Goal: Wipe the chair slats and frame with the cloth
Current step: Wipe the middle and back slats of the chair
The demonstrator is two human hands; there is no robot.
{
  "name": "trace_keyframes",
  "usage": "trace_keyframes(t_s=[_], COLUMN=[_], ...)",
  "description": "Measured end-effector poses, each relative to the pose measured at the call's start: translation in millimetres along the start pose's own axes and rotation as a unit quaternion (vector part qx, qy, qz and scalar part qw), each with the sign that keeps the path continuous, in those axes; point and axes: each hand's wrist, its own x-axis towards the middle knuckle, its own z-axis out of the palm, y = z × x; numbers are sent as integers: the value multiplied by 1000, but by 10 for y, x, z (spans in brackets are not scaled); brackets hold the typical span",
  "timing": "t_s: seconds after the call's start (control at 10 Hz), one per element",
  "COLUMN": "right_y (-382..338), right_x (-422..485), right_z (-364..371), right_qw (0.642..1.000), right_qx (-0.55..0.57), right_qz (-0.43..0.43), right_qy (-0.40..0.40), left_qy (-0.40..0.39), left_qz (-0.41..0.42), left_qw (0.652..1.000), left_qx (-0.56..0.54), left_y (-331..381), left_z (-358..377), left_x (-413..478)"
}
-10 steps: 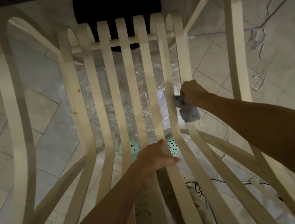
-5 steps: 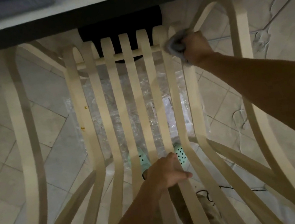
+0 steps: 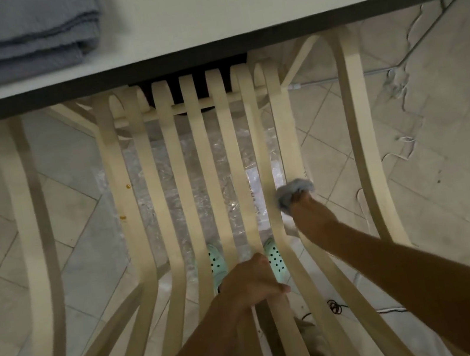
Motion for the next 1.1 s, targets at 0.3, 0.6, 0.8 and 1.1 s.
trace_keyframes(t_s=[0.3, 0.6, 0.8, 1.1], right_y=[-103, -368, -1020, -1870], right_x=[-424, -521, -393, -199], right_z=[47, 69, -217, 1], right_qw=[976, 945, 972, 925], right_qx=[-143, -277, -106, 247], right_qz=[-50, -124, -184, -230], right_qy=[-155, -121, -97, -176], left_qy=[5, 15, 41, 308], left_qz=[10, -14, -69, -16], left_qw=[1000, 995, 908, 818], left_qx=[-12, -93, -412, -486], left_y=[-39, -156, -443, -1181], left_z=[22, -12, -420, -1103], left_x=[32, 69, -29, -342])
